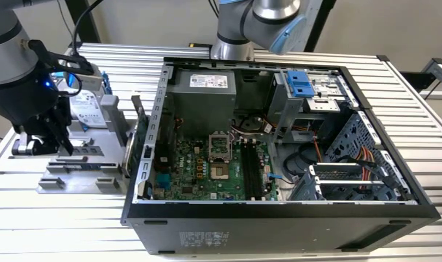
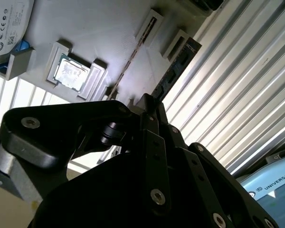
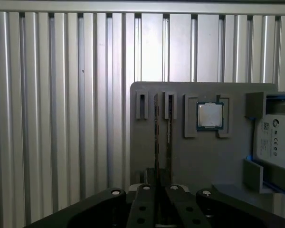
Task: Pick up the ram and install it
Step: 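Pick up the ram and move it above insertion slot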
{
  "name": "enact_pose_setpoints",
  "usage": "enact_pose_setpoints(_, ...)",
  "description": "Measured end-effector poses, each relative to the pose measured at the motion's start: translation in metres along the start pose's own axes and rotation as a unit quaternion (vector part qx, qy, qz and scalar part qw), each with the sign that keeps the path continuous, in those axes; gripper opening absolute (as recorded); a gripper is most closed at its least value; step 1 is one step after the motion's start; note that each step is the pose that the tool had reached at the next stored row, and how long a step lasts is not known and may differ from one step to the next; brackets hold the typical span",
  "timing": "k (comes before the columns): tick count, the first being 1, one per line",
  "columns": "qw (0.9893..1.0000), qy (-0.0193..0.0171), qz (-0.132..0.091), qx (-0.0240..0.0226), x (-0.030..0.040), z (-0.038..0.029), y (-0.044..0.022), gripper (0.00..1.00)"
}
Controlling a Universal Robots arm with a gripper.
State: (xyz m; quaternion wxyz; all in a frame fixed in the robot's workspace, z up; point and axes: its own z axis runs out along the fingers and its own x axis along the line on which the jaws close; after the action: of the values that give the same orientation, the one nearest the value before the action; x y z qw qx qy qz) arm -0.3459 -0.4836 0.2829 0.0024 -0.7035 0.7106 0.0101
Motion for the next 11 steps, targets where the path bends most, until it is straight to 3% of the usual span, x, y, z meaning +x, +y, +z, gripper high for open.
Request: enact_pose_setpoints(11,1.0000,0.0000,0.000,0.0007,-0.0001,-0.0030,0.0001,0.00)
